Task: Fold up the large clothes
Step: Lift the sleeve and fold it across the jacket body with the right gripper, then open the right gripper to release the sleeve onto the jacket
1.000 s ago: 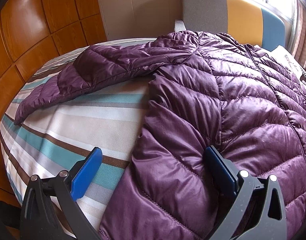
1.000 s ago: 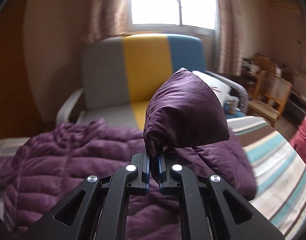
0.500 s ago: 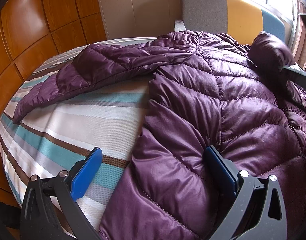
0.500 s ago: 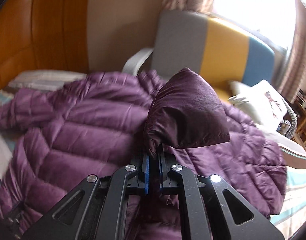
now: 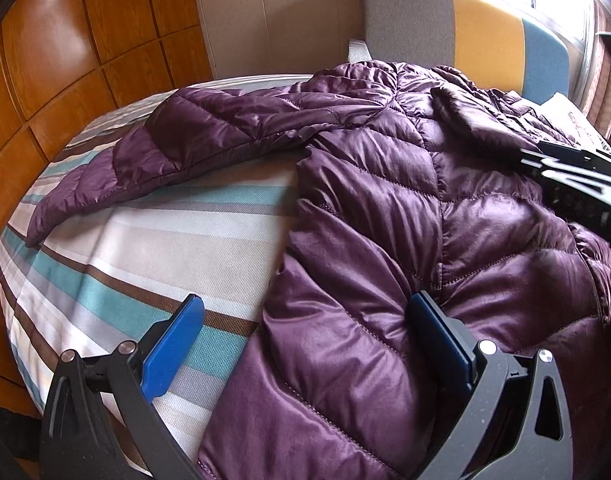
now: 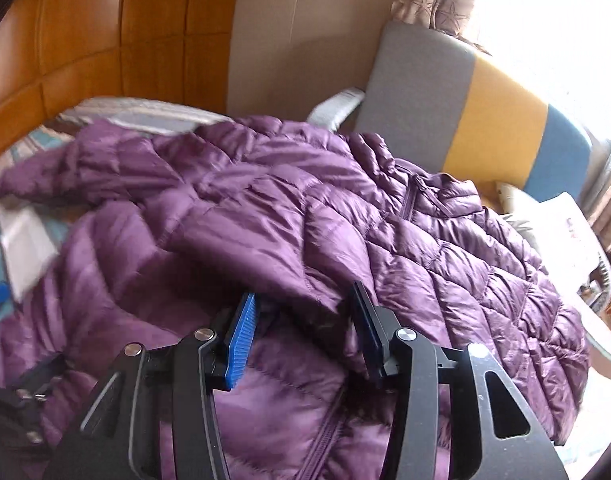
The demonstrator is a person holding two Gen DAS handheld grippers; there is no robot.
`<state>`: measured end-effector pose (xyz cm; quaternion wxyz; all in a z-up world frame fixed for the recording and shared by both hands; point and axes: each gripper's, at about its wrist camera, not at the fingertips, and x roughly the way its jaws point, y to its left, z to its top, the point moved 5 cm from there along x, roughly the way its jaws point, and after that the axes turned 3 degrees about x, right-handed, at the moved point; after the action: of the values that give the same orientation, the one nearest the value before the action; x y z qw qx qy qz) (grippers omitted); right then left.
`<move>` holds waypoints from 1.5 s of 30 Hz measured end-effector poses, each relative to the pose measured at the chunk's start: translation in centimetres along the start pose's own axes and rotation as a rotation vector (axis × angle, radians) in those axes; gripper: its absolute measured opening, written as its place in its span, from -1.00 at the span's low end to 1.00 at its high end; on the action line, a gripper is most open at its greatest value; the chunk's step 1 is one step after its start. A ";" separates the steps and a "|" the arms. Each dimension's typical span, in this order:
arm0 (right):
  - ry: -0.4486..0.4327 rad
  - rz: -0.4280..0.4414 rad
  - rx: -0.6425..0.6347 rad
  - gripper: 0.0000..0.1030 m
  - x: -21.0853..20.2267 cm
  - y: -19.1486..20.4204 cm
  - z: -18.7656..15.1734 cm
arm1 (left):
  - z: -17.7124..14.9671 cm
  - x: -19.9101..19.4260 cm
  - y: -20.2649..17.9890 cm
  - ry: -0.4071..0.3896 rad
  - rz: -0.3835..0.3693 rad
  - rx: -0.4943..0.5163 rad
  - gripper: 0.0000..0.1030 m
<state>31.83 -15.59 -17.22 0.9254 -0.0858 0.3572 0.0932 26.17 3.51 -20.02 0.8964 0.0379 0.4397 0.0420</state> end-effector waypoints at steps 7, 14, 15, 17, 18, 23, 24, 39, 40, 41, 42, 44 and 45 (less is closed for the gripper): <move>-0.052 -0.136 0.233 -0.10 -4.4 -8.8 -0.8 | 0.4 -0.2 0.4 0.026 -0.024 -0.009 0.96; 0.000 -0.396 0.570 -0.13 -5.9 -21.1 -5.4 | 4.1 -3.8 -0.5 -0.037 -0.061 -0.019 0.96; 0.010 -0.421 0.606 -0.14 -5.8 -22.2 -6.0 | 4.8 -4.3 -0.7 -0.056 -0.066 -0.022 0.96; 0.034 -0.426 0.673 -0.25 -5.1 -23.9 -7.1 | 6.3 -5.3 -1.5 -0.100 -0.069 -0.021 0.96; 0.042 -0.397 0.694 -0.26 -4.3 -24.4 -7.3 | 6.9 -5.4 -2.0 -0.113 -0.073 -0.012 0.96; 0.104 -0.362 0.591 -0.26 -1.3 -23.2 -7.6 | 9.5 -3.8 -7.1 -0.094 -0.139 0.052 0.96; 0.102 -0.366 0.577 -0.26 -1.1 -23.1 -7.8 | 9.9 -3.4 -8.6 -0.090 -0.158 0.069 0.96; 0.010 -0.292 0.634 -0.26 -3.3 -23.2 -7.7 | 12.7 6.4 -18.7 -0.043 -0.121 0.197 0.84; -0.006 -0.284 0.638 -0.26 -3.5 -23.3 -7.3 | 12.7 6.5 -18.9 -0.038 -0.116 0.204 0.88; -0.006 -0.283 0.631 -0.26 -3.2 -23.4 -6.9 | 12.7 6.6 -18.9 -0.033 -0.118 0.203 0.90; 0.009 -0.283 0.624 -0.26 -2.7 -23.4 -6.7 | 12.6 6.7 -18.8 -0.029 -0.121 0.201 0.90; 0.053 -0.286 0.618 -0.26 -1.2 -23.5 -6.9 | 12.6 6.7 -18.8 -0.028 -0.126 0.196 0.90; 0.083 -0.295 0.606 -0.26 -0.5 -23.6 -7.3 | 12.5 6.7 -18.7 -0.029 -0.127 0.195 0.90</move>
<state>32.31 -40.16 -19.99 0.8970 0.1389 0.3896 -0.1558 40.94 -14.74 -19.57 0.8955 0.0976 0.4303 -0.0585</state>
